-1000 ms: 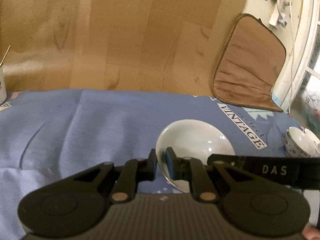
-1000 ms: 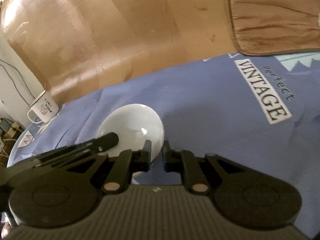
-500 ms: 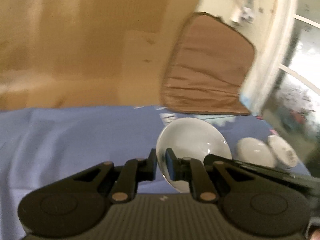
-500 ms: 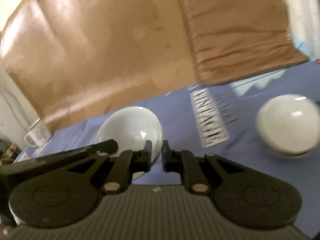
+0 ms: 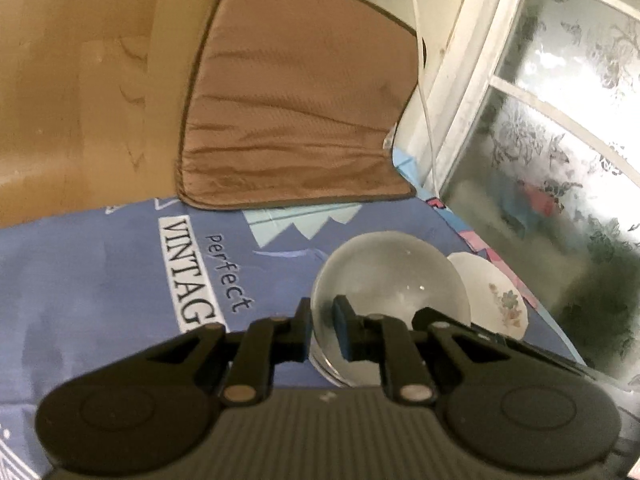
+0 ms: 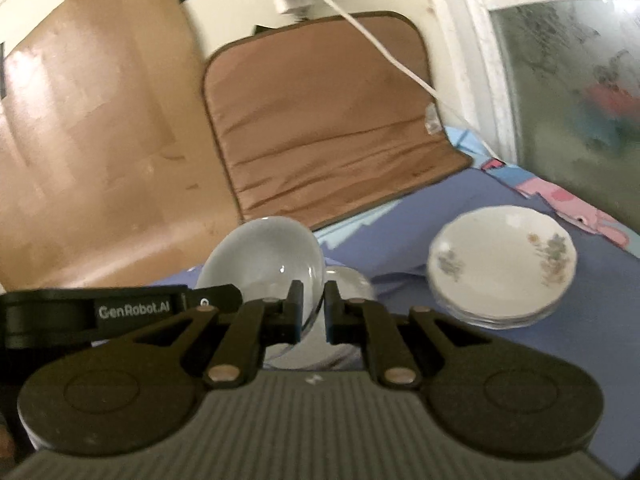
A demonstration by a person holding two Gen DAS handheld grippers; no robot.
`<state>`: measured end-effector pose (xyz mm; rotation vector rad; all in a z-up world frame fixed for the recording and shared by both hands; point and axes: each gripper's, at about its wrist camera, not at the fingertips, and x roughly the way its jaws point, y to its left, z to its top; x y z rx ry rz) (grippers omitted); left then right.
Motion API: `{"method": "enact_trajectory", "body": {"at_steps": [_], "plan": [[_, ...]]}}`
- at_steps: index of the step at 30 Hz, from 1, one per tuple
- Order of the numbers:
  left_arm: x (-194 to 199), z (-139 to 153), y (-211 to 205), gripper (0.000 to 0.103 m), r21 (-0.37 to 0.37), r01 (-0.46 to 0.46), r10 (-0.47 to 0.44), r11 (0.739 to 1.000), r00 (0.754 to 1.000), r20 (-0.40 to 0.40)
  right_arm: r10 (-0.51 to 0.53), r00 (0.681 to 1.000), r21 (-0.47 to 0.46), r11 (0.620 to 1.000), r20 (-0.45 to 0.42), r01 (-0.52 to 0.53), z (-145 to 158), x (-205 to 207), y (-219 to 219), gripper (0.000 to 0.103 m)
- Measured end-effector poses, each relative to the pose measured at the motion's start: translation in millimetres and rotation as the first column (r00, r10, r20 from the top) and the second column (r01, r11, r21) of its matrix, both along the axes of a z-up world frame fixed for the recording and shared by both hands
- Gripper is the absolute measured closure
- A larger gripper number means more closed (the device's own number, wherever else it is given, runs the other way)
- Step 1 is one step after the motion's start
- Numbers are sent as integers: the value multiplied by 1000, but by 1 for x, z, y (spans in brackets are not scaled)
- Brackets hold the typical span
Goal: Organize plates and bowls
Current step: 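Lower the held bowls onto the bowl stacks by the window with both tools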
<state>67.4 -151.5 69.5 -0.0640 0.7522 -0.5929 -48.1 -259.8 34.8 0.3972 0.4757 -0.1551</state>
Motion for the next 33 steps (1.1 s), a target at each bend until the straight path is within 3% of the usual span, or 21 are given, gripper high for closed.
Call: {"method": "enact_trajectory", "body": {"at_steps": [3, 4, 6, 10, 13, 33], "plan": [[2, -4, -7, 89, 29, -18, 18, 999, 1000, 3, -13, 1000, 24, 1000, 6, 13, -5, 1, -5, 82], [2, -3, -8, 86, 43, -29, 28, 999, 999, 15, -22, 1000, 27, 999, 15, 22, -6, -1, -8, 71], [2, -2, -8, 81, 46, -37, 36, 998, 999, 25, -41, 998, 22, 999, 40, 40, -4, -4, -11, 61], [1, 2, -3, 77, 49, -64, 61, 997, 997, 46, -55, 997, 30, 998, 61, 54, -2, -7, -17, 61], [-5, 6, -2, 65, 81, -87, 80, 993, 992, 95, -67, 995, 52, 997, 75, 64, -3, -11, -20, 61], [-24, 1, 10, 56, 157, -96, 72, 983, 986, 150, -36, 999, 109, 994, 38, 31, -8, -20, -12, 61]]}}
